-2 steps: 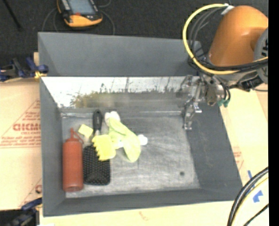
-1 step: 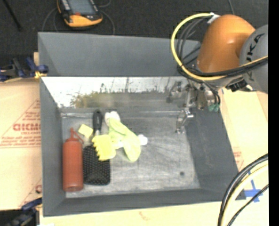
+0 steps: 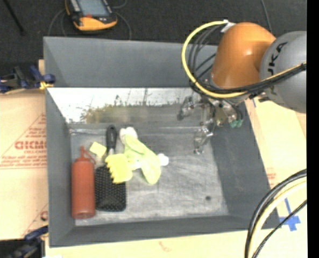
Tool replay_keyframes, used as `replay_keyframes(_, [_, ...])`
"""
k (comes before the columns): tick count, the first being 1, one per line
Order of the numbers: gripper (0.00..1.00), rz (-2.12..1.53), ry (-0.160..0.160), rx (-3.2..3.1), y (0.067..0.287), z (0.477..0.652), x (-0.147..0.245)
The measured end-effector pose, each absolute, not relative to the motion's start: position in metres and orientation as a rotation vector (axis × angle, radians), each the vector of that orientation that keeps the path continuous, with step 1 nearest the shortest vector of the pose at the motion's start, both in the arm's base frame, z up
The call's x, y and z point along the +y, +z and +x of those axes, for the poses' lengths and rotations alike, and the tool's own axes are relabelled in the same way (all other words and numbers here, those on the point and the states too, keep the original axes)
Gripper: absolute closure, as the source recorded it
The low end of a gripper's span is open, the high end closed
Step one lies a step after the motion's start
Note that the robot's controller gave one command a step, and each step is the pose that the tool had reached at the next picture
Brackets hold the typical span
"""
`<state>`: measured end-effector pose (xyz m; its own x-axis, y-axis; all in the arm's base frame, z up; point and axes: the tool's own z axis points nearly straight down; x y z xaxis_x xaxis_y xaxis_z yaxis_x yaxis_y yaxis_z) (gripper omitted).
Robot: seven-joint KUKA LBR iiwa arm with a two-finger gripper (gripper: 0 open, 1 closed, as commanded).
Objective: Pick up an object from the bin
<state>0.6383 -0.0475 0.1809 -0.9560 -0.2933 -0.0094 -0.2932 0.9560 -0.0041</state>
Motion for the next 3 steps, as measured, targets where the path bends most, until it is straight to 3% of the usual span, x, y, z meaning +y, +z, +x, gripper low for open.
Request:
replay_keyframes(1, [0.0, -0.197, 0.001, 3.13, 0.123, 0.645, -0.018])
replay_keyframes(2, [1.0, -0.359, -0.002, 3.118, 0.083, 0.635, -0.003])
replay_keyframes(3, [1.0, -0.359, -0.003, 3.118, 0.083, 0.635, -0.003])
